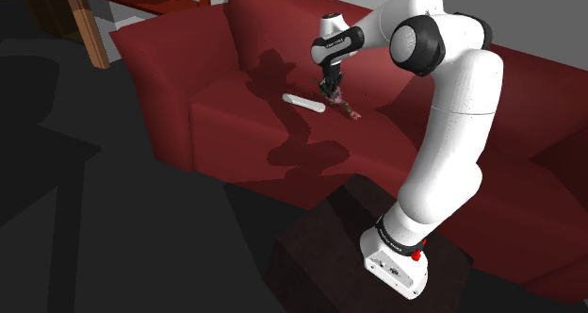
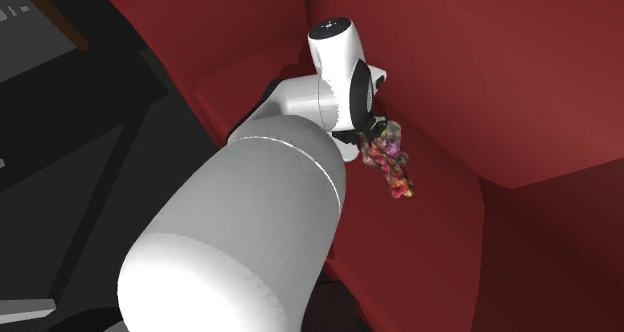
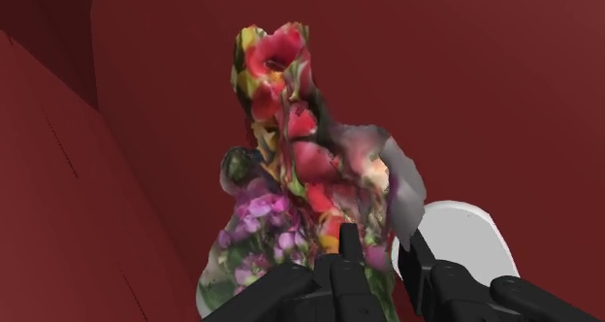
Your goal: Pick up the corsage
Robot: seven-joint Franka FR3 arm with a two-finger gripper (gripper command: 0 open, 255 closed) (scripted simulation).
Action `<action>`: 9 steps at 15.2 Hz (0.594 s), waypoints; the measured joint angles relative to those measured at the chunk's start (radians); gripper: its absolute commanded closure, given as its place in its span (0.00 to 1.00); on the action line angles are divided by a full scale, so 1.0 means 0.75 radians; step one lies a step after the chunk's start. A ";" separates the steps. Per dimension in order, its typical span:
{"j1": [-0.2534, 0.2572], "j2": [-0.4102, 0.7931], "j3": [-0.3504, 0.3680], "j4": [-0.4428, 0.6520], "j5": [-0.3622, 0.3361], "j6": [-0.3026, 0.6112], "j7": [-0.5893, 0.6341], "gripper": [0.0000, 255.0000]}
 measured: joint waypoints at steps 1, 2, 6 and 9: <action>-0.001 -0.005 0.000 0.010 0.001 -0.014 -0.005 1.00; 0.001 -0.018 -0.001 0.013 0.000 -0.029 -0.008 1.00; 0.006 -0.050 -0.002 0.041 0.000 -0.087 -0.021 1.00; 0.007 -0.065 -0.002 0.074 0.002 -0.134 -0.036 1.00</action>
